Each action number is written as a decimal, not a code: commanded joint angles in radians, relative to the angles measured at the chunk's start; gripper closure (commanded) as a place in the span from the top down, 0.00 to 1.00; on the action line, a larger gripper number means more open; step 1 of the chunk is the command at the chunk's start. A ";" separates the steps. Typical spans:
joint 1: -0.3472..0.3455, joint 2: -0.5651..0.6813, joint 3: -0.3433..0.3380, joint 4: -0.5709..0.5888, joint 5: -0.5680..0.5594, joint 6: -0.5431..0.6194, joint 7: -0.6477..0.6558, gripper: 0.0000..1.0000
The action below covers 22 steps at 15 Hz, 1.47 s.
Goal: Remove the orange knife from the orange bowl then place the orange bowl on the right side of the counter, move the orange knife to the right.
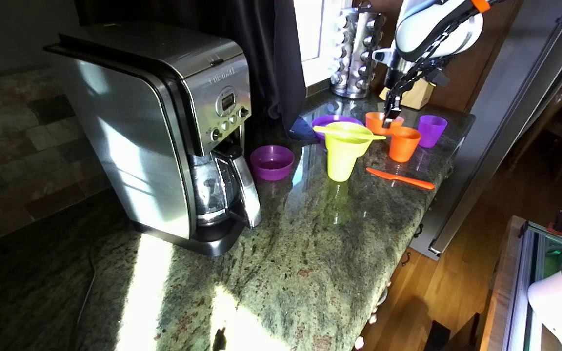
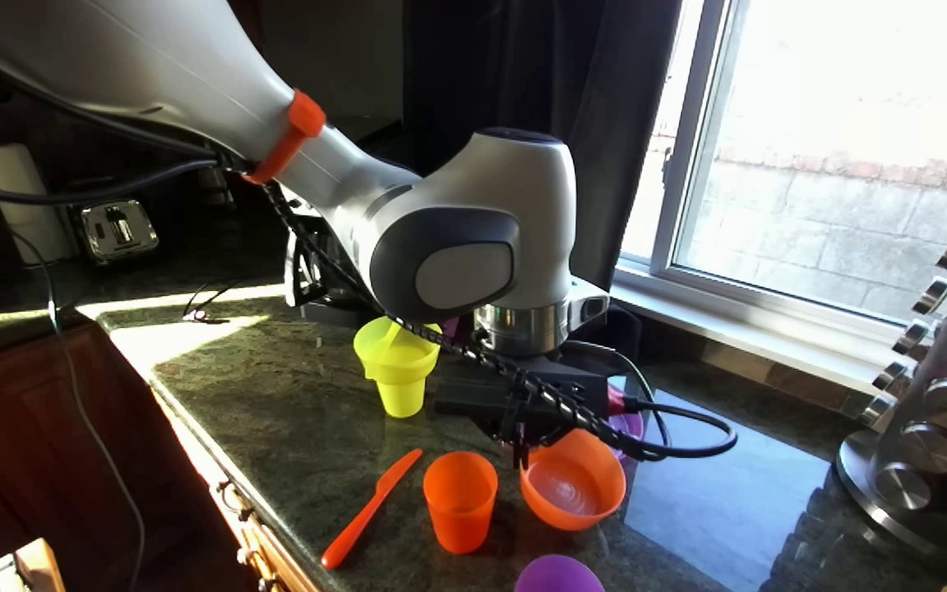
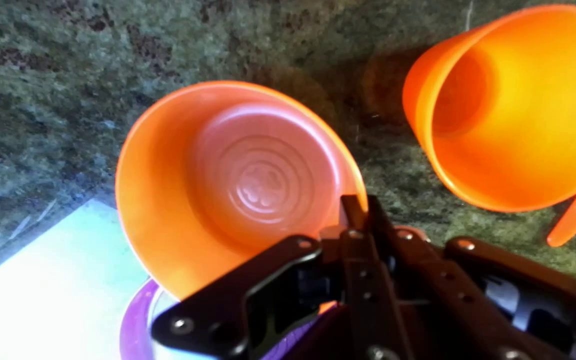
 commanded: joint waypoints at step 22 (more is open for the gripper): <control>-0.014 0.106 0.031 0.124 -0.028 -0.142 0.336 0.32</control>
